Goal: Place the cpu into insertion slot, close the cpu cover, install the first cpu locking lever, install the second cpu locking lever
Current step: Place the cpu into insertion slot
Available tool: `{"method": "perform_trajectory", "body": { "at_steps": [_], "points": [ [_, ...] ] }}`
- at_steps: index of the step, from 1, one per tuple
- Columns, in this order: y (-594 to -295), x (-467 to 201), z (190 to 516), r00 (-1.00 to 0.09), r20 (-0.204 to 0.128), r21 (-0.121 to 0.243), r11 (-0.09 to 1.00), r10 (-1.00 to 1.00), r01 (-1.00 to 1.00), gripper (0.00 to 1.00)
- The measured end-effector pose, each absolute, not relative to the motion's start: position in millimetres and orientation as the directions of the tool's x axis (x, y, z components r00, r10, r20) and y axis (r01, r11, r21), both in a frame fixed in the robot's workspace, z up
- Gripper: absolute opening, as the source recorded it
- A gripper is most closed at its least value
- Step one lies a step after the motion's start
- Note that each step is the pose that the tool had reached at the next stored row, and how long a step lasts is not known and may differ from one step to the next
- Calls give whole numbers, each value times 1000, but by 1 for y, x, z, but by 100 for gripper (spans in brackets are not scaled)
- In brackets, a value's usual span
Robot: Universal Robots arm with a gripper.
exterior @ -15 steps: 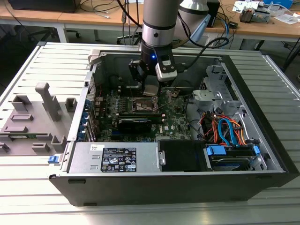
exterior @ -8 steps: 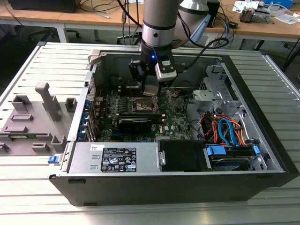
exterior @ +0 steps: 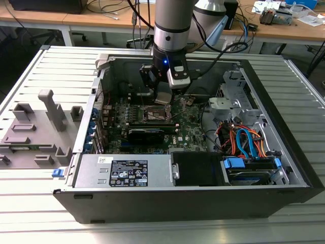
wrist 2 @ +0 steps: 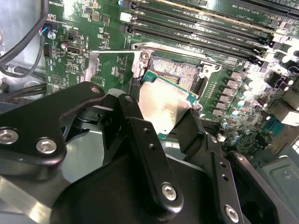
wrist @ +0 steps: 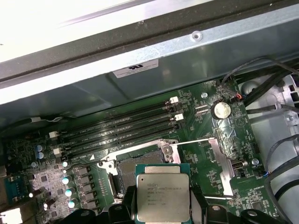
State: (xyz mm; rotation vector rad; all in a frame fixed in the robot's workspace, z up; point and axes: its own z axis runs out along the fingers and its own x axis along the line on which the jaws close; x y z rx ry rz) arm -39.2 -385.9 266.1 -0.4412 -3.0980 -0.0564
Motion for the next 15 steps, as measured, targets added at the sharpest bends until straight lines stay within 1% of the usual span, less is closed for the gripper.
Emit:
{"method": "perform_trajectory", "body": {
  "at_steps": [15],
  "points": [
    [-386,-39,265,-946,17,34,946,323,324,55]
  ]
}}
